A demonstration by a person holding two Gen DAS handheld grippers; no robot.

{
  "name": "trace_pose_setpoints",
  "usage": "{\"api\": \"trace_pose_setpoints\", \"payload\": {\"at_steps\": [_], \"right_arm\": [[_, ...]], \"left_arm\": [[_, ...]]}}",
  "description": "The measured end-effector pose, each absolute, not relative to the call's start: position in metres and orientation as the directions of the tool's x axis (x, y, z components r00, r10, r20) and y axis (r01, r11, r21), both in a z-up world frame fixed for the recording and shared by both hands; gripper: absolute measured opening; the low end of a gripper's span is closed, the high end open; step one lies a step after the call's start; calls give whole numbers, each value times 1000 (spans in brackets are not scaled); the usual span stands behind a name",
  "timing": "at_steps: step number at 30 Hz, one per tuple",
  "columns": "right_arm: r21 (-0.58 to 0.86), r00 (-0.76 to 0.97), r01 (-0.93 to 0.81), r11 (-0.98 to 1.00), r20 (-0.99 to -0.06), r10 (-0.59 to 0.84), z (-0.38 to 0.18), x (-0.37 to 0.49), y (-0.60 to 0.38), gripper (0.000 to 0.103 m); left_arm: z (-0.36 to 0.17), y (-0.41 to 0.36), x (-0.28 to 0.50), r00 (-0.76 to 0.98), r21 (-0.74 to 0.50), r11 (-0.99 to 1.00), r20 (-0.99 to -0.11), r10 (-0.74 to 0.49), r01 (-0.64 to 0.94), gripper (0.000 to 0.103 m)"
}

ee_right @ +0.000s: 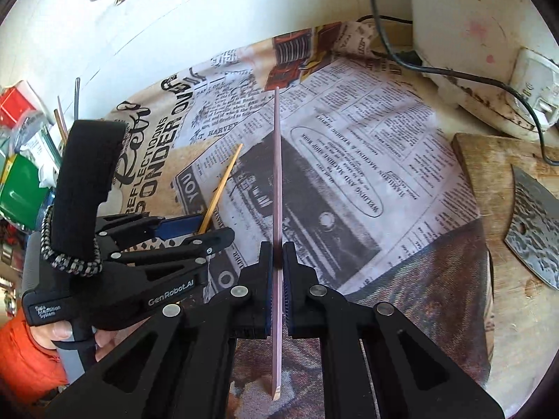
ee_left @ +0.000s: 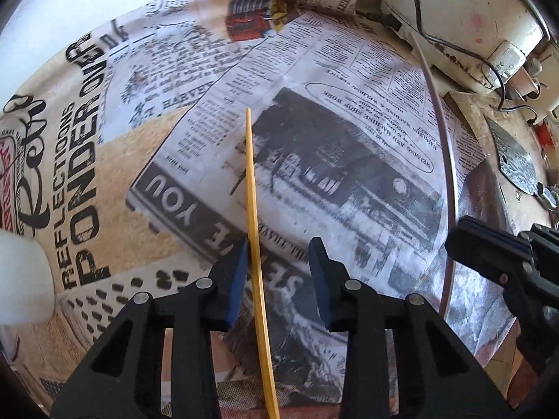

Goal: Organize utensils
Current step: 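Lift the pink and yellow sticks upright with both tools toward the white cup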

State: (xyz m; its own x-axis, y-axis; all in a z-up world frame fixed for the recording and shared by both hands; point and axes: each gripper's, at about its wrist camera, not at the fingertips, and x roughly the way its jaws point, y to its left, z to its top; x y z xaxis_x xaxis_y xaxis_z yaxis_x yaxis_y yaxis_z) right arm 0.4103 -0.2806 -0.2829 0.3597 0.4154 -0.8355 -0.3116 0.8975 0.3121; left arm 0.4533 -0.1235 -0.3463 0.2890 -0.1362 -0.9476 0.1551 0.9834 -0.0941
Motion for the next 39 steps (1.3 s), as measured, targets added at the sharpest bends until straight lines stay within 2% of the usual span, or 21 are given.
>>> {"api": "trace_pose_setpoints", "payload": {"at_steps": [2, 4, 6, 17, 26, 39], "right_arm": [[312, 370, -307, 899, -831, 415, -281, 410, -283, 5], [310, 381, -306, 900, -827, 414, -278, 408, -283, 5], [318, 386, -306, 898, -820, 422, -276, 408, -285, 5], [330, 415, -331, 884, -791, 450, -257, 400, -281, 5], [321, 453, -372, 871, -756, 472, -234, 392, -269, 5], [288, 464, -495, 819, -710, 530, -196, 377, -227, 5]], "left_arm": [[-346, -127, 459, 281, -84, 981, -951, -131, 172, 30], [-347, -130, 462, 280, -70, 981, -953, -120, 184, 20], [-347, -128, 465, 270, -75, 980, -955, -125, 185, 3], [-337, -127, 450, 293, -76, 987, -949, -116, 143, 3], [-280, -96, 404, 443, -62, 993, -891, -99, 97, 3], [-208, -38, 365, 634, -123, 992, -770, -69, -40, 3]]}}
